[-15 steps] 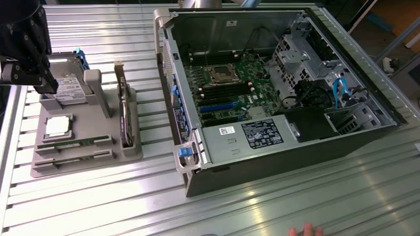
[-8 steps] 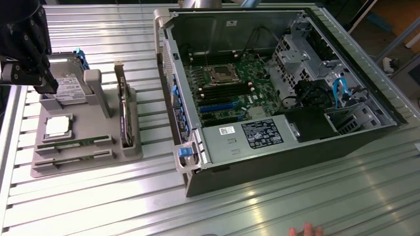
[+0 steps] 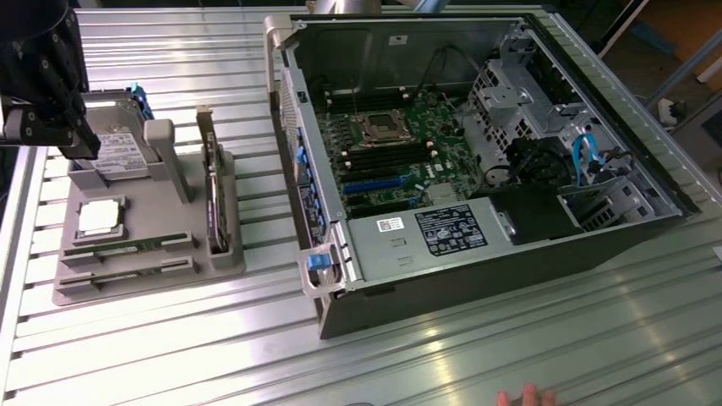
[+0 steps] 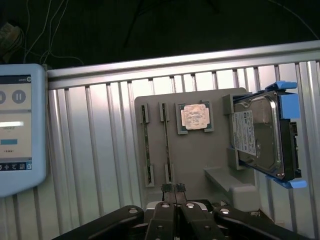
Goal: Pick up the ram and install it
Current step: 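Pick up the ram and move it above insertion slot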
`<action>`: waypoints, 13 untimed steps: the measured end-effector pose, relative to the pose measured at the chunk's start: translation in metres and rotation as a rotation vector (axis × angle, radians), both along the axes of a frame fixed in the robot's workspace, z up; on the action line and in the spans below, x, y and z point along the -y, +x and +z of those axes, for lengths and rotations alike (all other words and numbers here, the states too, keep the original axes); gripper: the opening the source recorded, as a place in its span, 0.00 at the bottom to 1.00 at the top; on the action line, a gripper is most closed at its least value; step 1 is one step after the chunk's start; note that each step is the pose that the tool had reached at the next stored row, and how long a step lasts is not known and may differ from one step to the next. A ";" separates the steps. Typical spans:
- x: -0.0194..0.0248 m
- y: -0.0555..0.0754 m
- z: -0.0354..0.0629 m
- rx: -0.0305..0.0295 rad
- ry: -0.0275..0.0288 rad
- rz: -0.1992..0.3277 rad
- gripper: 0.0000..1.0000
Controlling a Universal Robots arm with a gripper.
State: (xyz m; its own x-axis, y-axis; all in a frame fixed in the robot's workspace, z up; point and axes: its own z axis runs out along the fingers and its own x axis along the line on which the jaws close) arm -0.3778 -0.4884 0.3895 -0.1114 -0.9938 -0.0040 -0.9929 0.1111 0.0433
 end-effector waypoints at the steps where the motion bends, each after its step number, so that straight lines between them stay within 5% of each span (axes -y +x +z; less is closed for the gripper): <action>1: 0.0000 0.000 0.0000 0.0000 0.0001 0.000 0.11; 13: 0.0063 0.000 -0.0012 0.0001 0.0002 0.000 0.11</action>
